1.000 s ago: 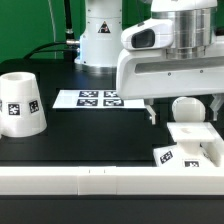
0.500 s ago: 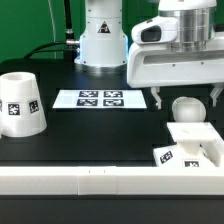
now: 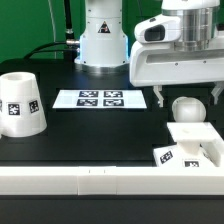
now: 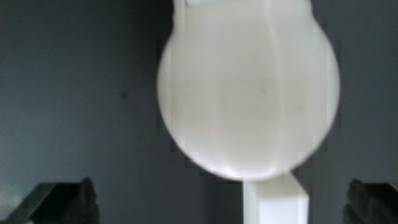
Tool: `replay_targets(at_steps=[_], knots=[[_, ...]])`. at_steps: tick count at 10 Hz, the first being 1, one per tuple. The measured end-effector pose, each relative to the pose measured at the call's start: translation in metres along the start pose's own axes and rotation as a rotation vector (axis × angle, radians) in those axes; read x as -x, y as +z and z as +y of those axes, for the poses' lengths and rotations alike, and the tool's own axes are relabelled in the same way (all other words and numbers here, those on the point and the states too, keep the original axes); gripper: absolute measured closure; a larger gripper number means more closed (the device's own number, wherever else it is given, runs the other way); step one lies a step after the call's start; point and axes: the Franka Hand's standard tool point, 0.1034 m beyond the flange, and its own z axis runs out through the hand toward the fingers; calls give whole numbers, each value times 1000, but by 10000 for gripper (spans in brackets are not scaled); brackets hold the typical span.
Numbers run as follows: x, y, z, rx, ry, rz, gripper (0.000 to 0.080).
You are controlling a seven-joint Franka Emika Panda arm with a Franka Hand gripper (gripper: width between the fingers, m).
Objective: Assemble lamp
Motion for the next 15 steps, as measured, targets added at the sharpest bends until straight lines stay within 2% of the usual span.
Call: replay_targets(at_steps=[2,4,5,8,9,10,12,13,15], knots=[[-5,-1,-7,-20,-47,-114,101],[-2,-1,-8,-17,-44,-259,101],[-3,0,-8,-17,-43,-293,101],[11,10,-8,-5,-39,-497,101],[19,10,-8,1,-42,-602,101],[16,13,-9,0,-44,-644,101],[25,16,-8,7,-50,-820,101],[26,23,-7,8,-52,-877,101],[22,30,-6,5,-49,-865,101]])
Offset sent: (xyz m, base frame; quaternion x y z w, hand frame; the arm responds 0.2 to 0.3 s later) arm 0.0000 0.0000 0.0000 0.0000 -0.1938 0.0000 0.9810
